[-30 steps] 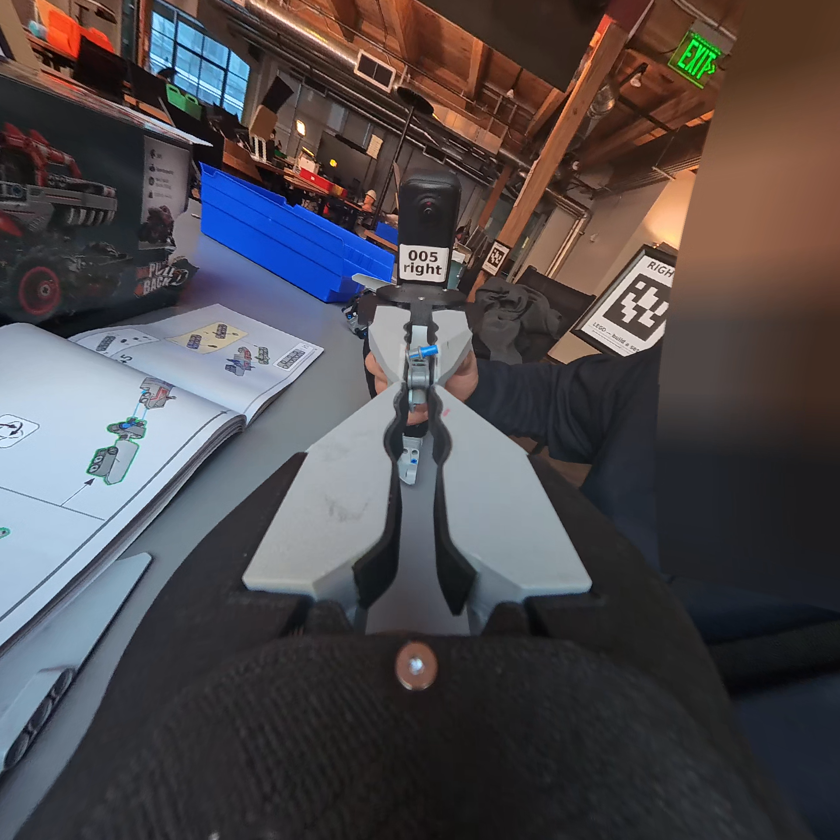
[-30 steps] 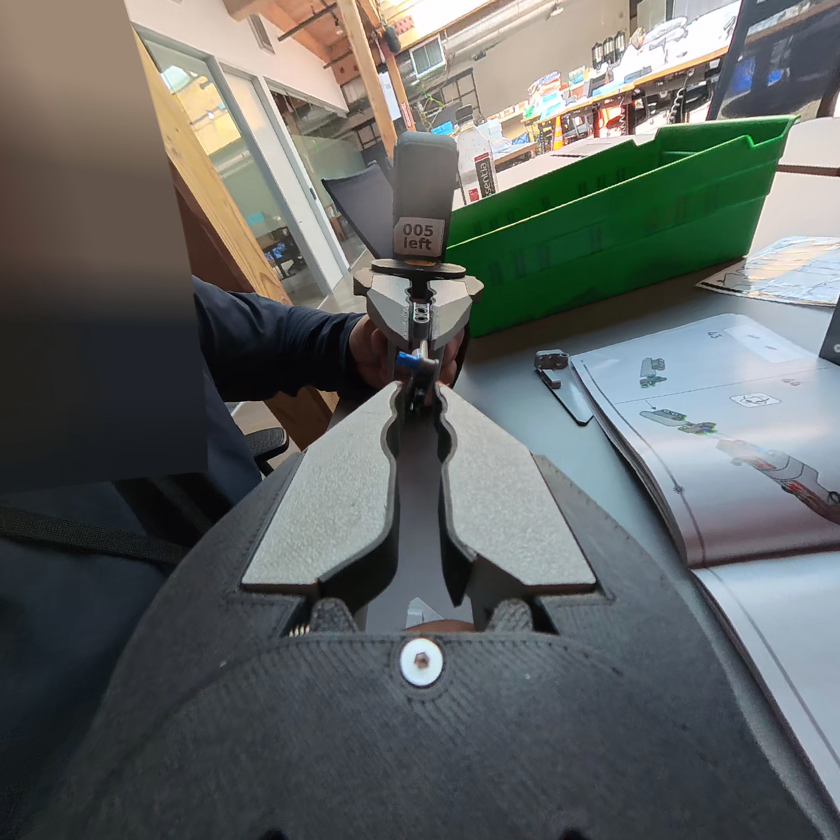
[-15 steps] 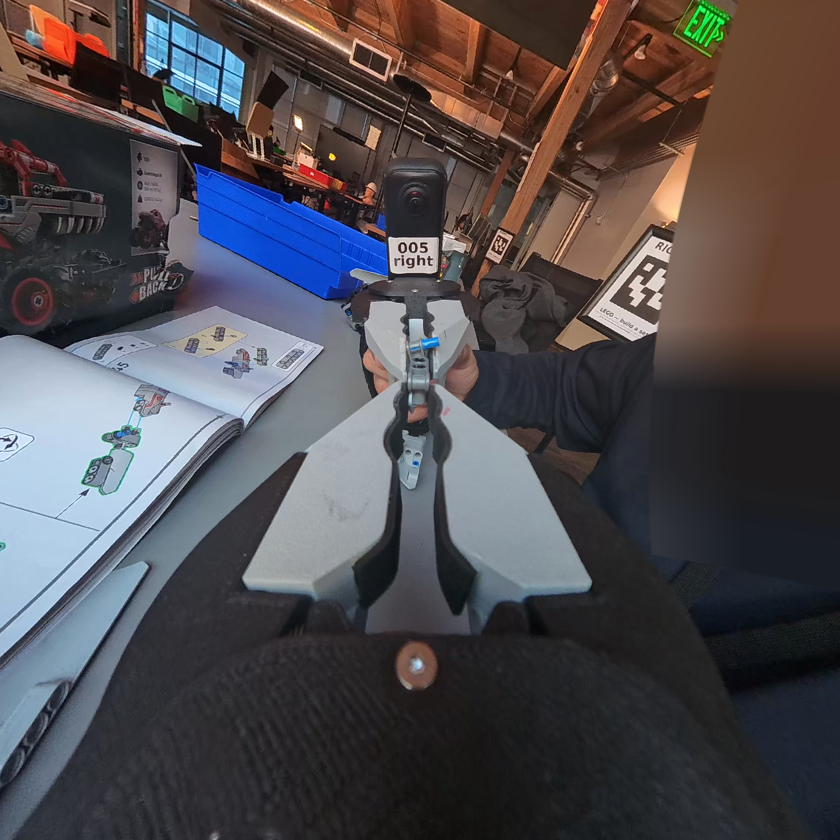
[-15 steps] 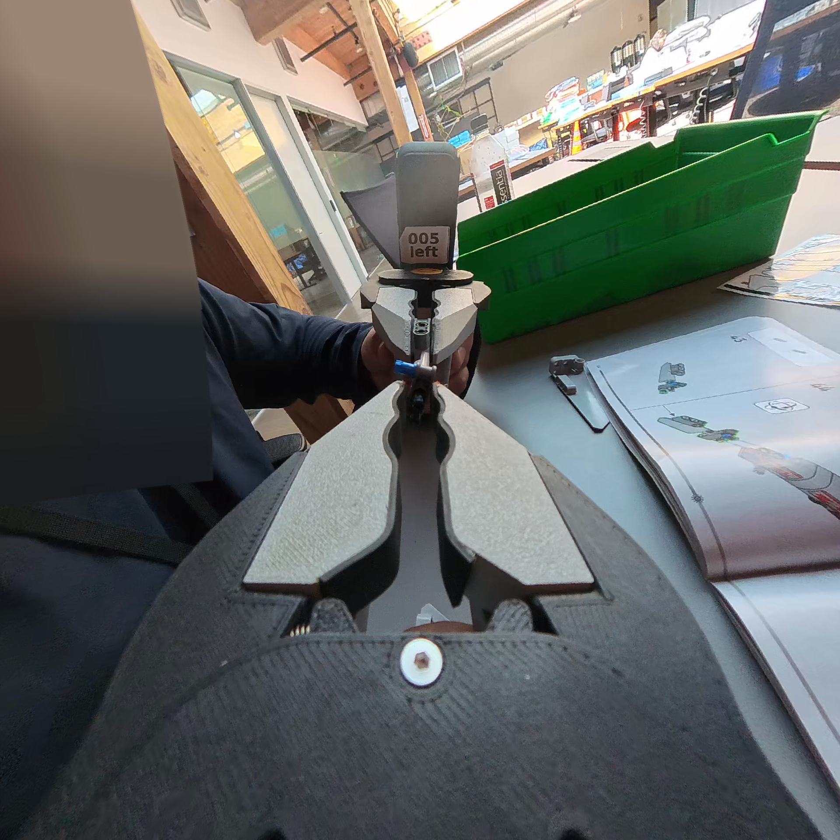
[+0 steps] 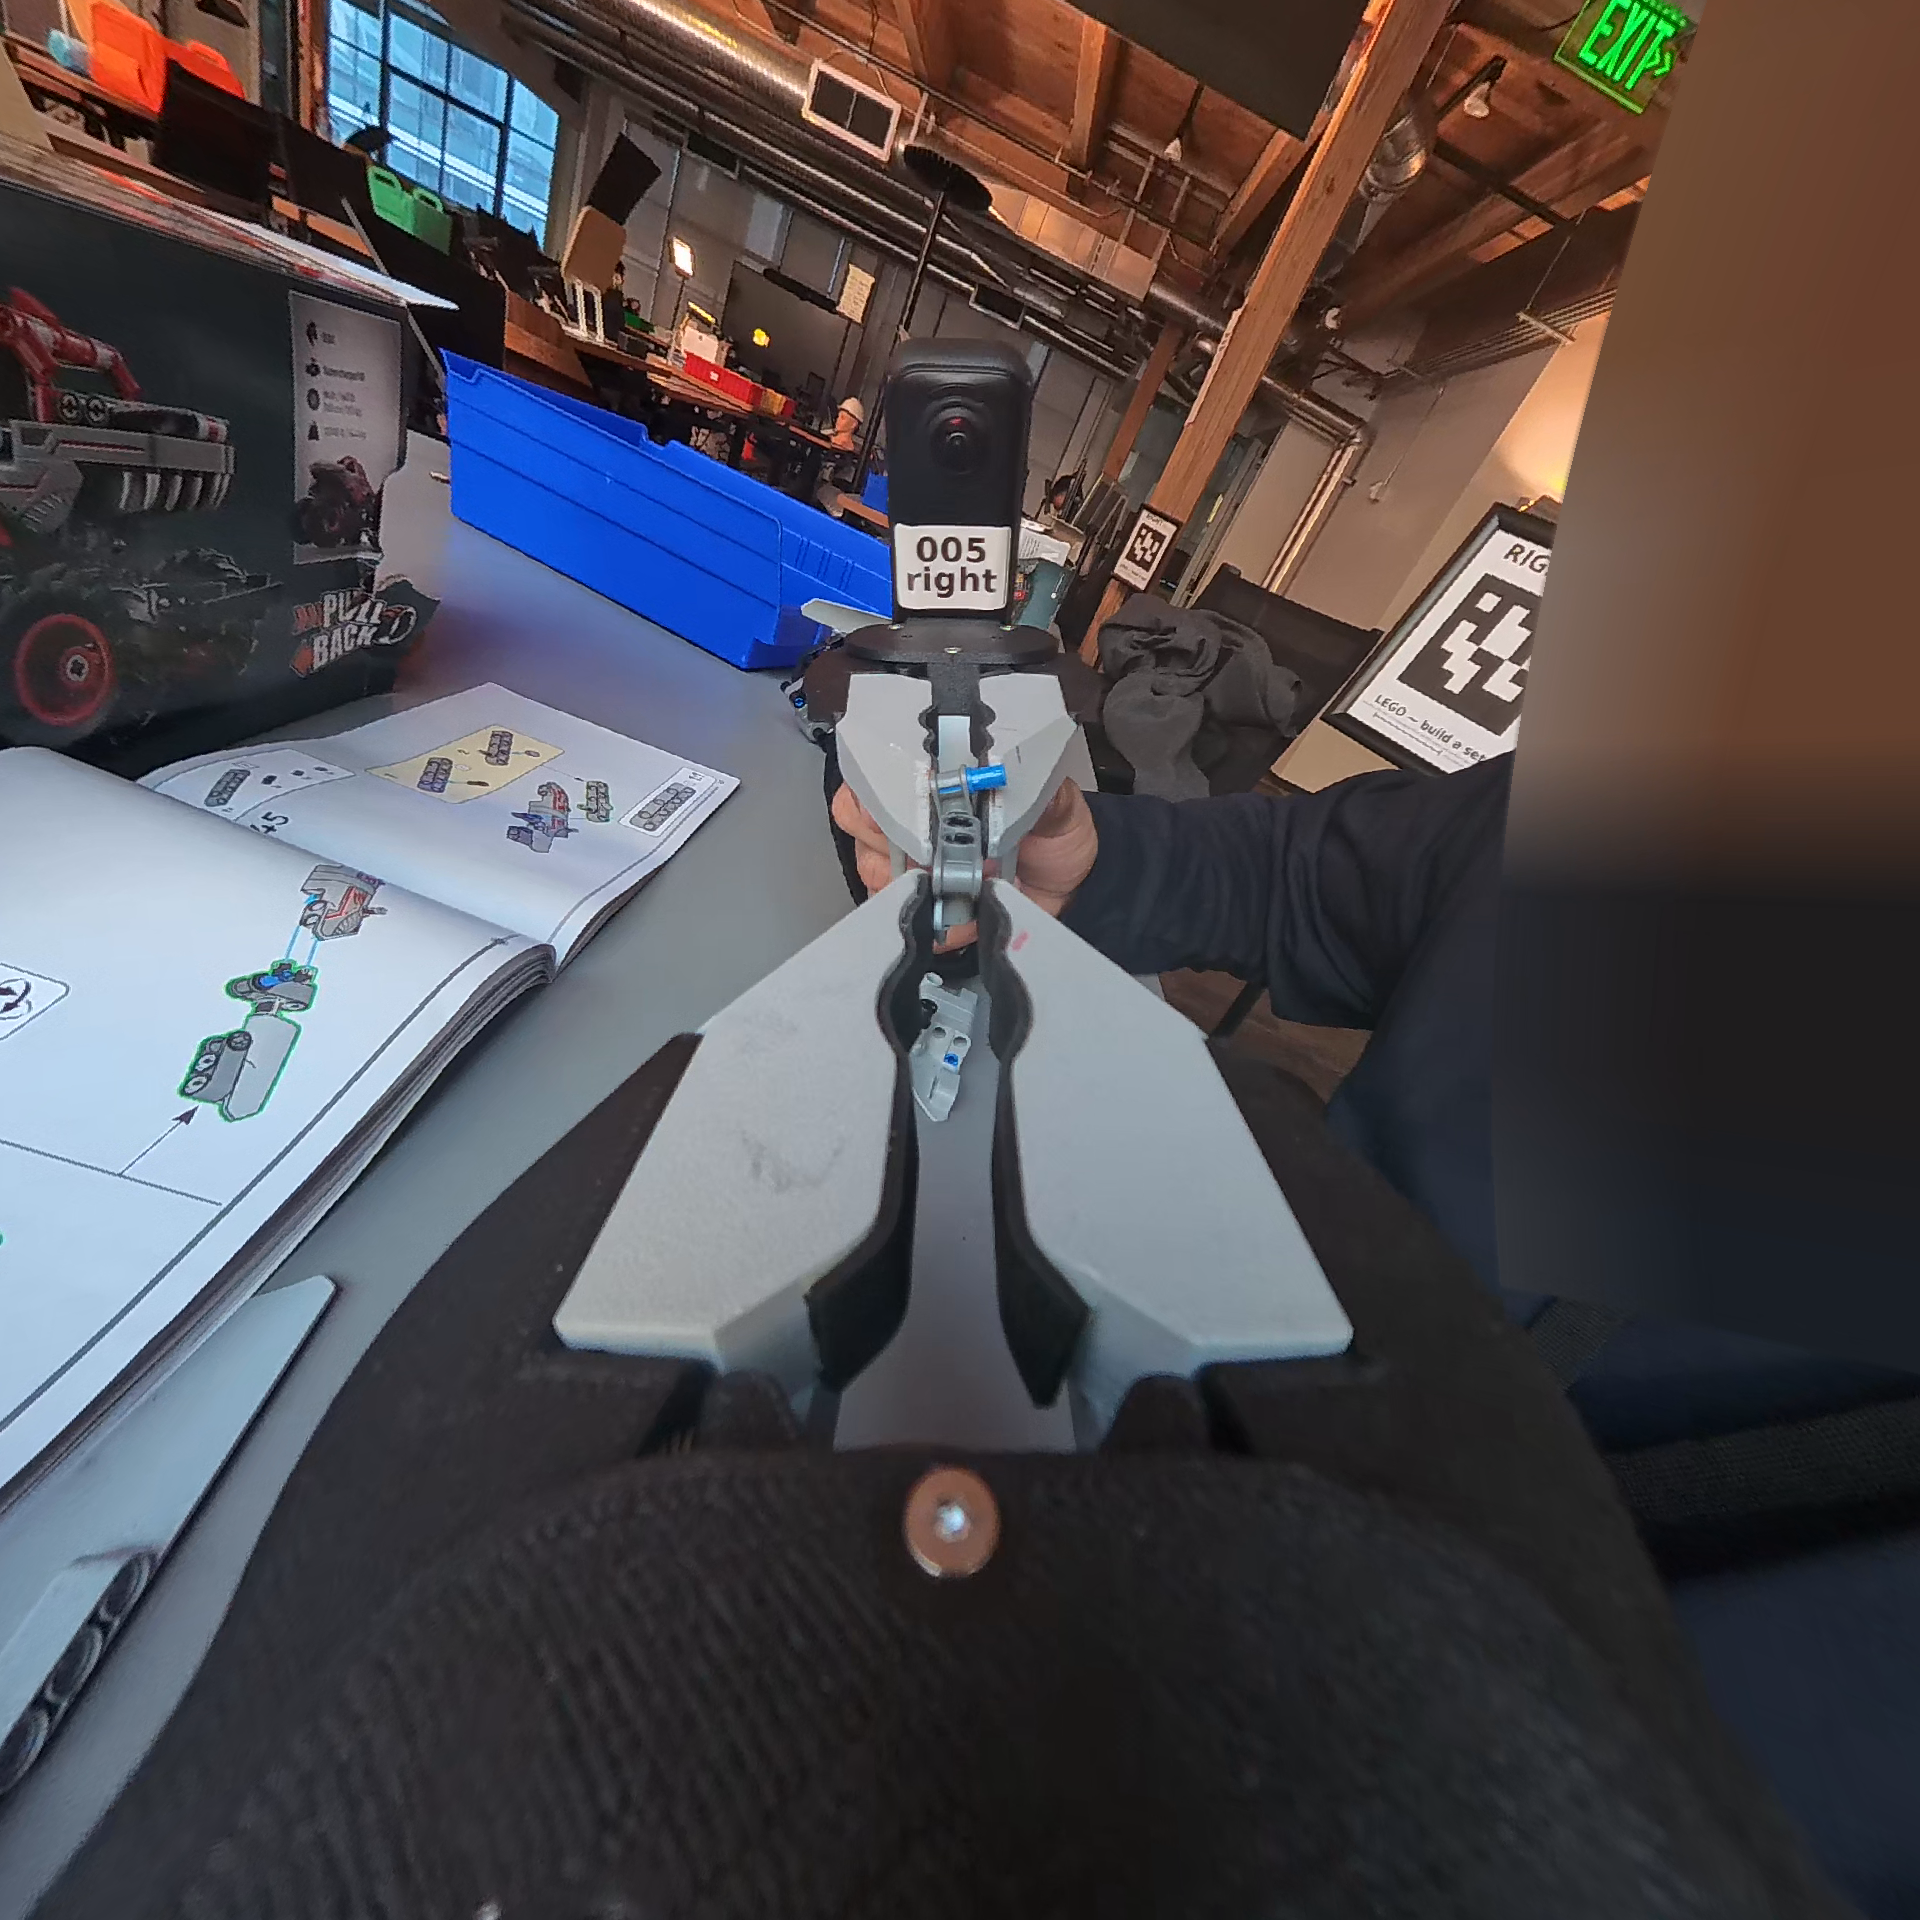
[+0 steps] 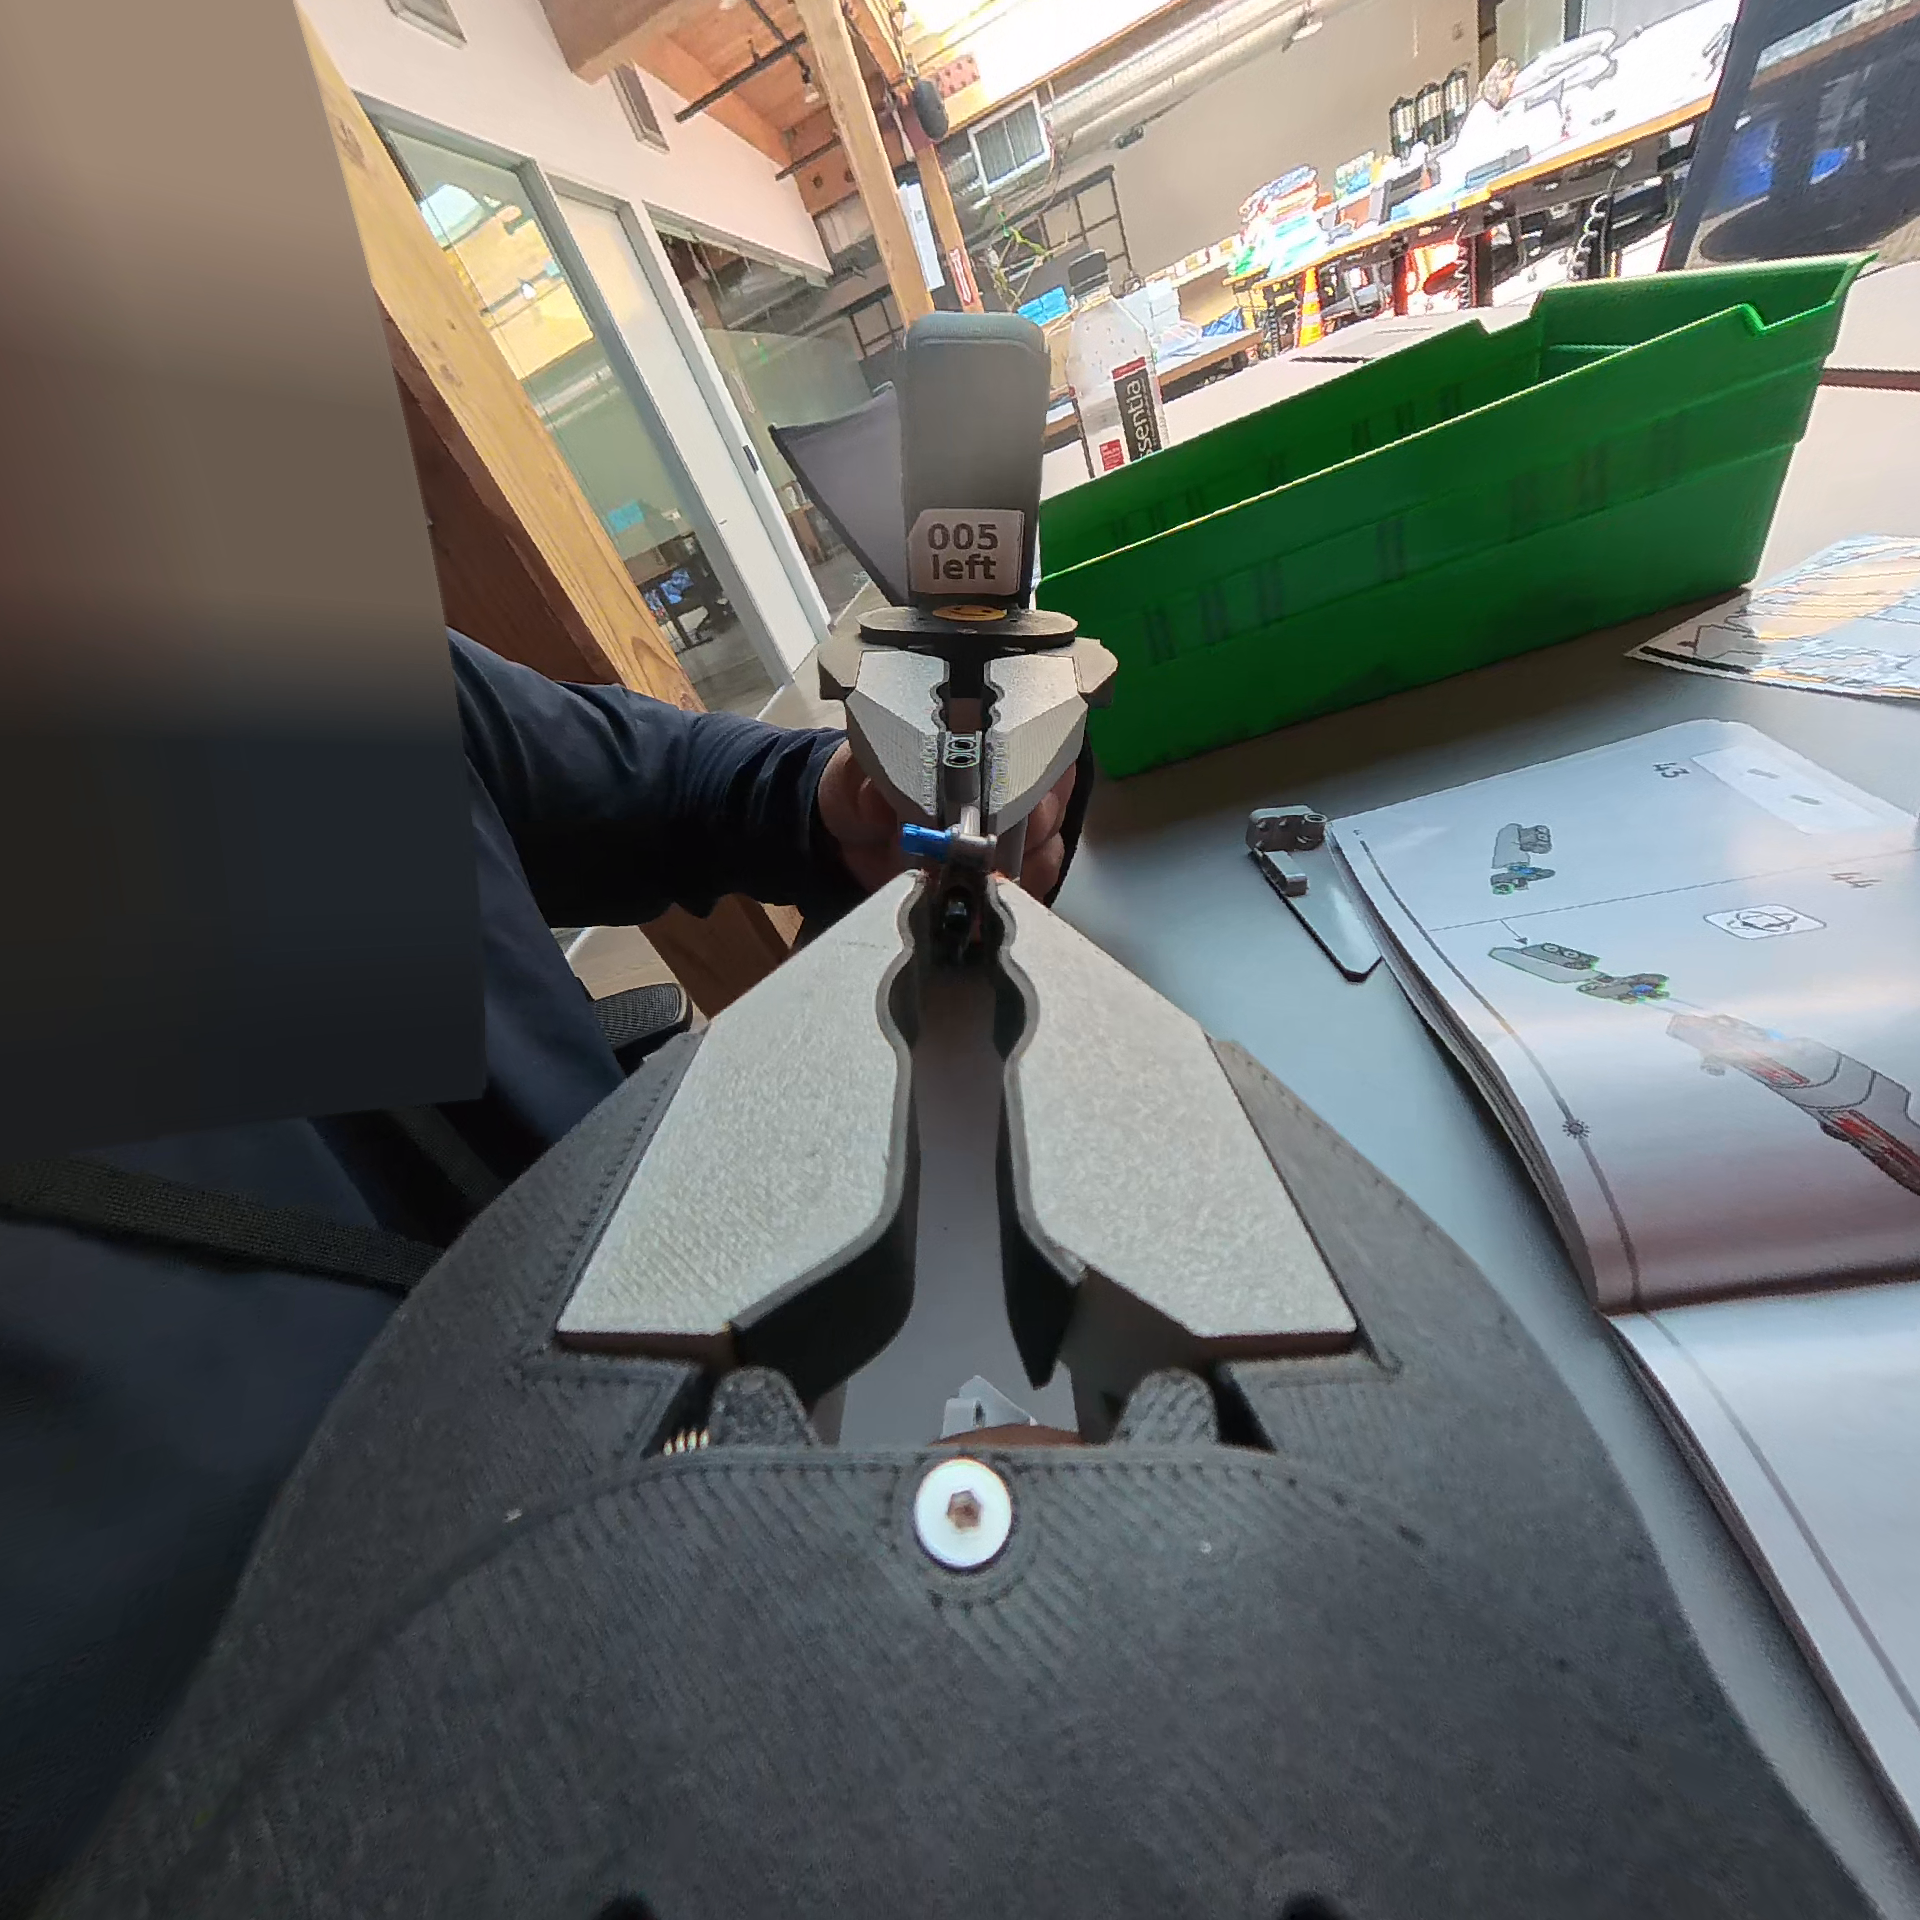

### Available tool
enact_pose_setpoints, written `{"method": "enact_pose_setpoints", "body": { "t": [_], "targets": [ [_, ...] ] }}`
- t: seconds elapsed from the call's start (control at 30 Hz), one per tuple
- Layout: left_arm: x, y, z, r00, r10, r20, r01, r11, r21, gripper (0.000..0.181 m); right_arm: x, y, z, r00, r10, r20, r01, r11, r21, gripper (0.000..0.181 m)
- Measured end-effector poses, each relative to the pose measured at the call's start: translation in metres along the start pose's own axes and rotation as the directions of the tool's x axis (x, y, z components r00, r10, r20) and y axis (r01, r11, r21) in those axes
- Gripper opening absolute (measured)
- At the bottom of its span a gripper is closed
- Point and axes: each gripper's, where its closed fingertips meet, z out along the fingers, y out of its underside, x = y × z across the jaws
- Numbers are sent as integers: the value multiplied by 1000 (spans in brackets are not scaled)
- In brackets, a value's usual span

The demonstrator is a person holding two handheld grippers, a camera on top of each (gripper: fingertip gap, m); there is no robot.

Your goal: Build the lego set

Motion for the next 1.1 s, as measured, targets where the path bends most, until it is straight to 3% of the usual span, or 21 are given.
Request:
{"method": "enact_pose_setpoints", "body": {
  "t": [1.1],
  "targets": [
    [-1,2,0,1000,-25,-2,25,1000,-9,6,0,1,0,1000,-16,-6,16,1000,-8,6]
  ]
}}
